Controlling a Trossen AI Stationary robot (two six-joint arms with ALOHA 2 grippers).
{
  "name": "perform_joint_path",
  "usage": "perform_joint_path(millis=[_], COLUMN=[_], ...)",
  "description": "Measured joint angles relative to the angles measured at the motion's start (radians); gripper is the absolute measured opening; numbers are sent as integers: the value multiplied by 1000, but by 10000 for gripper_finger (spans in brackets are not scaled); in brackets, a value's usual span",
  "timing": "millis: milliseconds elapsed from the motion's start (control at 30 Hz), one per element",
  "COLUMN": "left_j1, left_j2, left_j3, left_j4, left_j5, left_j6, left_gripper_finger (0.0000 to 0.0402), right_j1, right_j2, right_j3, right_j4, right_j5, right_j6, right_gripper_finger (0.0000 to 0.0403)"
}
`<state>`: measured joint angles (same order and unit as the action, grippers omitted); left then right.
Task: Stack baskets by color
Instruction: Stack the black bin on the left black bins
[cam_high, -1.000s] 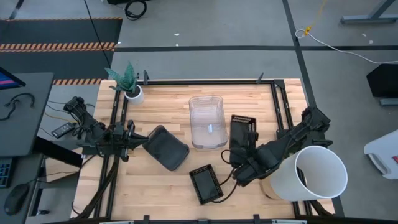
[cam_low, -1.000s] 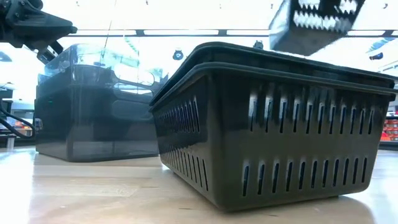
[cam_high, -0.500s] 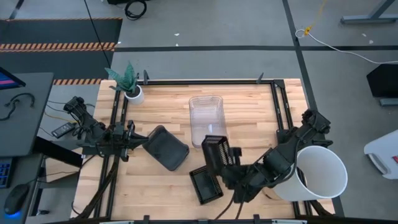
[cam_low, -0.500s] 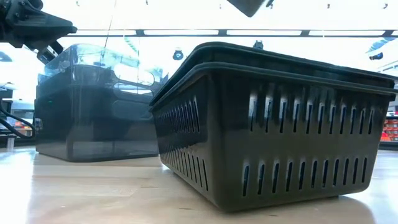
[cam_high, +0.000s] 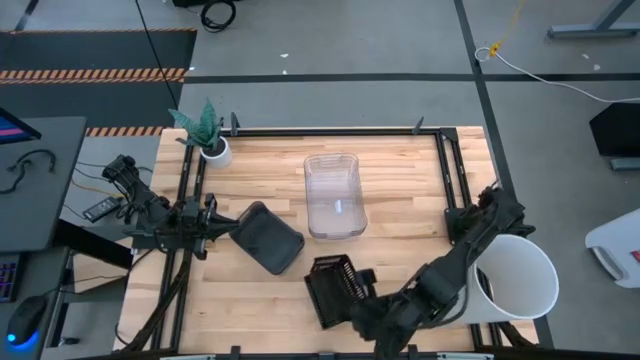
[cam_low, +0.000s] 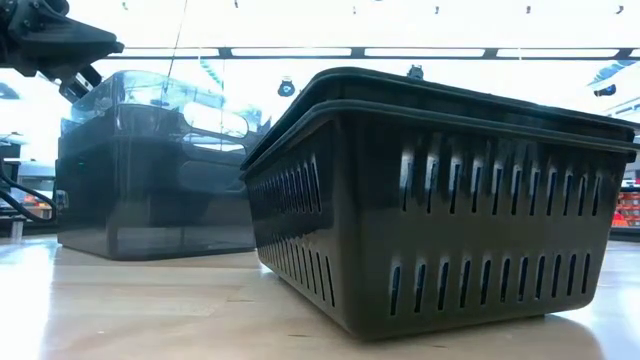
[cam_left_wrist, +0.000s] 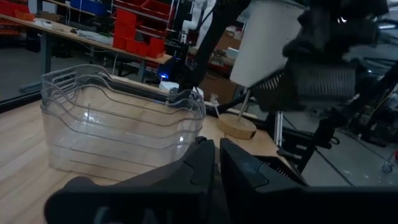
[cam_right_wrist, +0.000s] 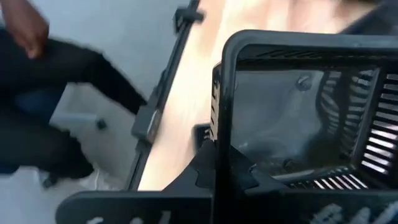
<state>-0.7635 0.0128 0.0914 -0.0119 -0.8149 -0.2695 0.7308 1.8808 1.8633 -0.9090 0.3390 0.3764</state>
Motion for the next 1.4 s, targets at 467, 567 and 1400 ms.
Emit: perform_joint_path(millis=[467,567,1400], left_j1=[0,0,0], left_j2=[0,0,0], left_j3=[0,0,0], left_j4=[0,0,-2], left_j5=[0,0,0], left_j6=[2,3,1], left_gripper_finger=[36,31,32], right_j1=[-103,-121,-164], right_j2=[197,215,293], right_j3=[-1,0,-5], right_j4=[18,1,-18], right_j5=[-279,-301,-340], right_j6=[-54,-66,-55], right_gripper_finger=[4,4,107])
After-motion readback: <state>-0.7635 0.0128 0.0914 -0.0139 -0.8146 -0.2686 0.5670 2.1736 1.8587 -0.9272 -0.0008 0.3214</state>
